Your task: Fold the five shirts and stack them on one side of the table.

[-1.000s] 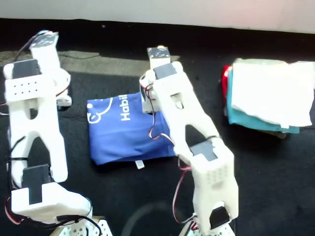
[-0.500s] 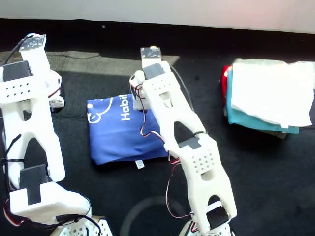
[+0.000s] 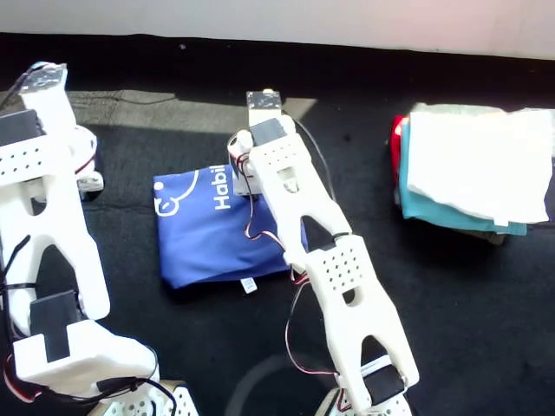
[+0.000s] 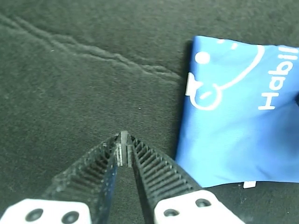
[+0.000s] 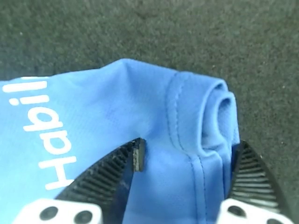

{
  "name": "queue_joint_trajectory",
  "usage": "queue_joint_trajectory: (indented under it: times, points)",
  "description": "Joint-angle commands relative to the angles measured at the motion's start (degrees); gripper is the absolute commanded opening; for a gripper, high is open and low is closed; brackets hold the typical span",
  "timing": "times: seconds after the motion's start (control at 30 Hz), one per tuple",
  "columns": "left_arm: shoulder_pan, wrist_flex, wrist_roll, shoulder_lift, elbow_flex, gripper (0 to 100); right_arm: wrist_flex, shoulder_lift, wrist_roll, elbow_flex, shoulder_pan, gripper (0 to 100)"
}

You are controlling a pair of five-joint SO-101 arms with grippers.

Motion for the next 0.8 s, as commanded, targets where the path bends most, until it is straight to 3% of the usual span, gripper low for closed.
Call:
queue_joint_trajectory:
  times: [0.0, 0.03, 0.17, 0.47, 0.6, 0.77]
  points:
    - [-1.98, 0.09, -0.44, -2.77, -0.40, 1, 0.22, 3.03, -0.09, -1.71, 1.27, 8.7]
    - [-2.33, 0.09, -0.44, -2.77, -0.40, 1, 0.31, 3.30, 0.18, -1.89, 1.36, 0.7]
    - [-2.77, 0.09, -0.44, -2.77, -0.40, 1, 2.33, 3.47, 6.68, -1.89, 1.10, 1.5]
    - [-2.86, 0.00, -0.44, -2.24, 0.22, 1, 11.91, 0.04, 7.65, -14.73, 10.24, 0.6]
    - [-2.68, 0.00, -0.35, -2.24, 0.13, 1, 12.09, -4.88, 14.15, -17.27, 13.05, 0.6]
    - [-2.59, -0.62, -0.35, -2.24, 0.13, 1, 12.09, -15.60, 17.05, -12.97, 14.73, 0.6]
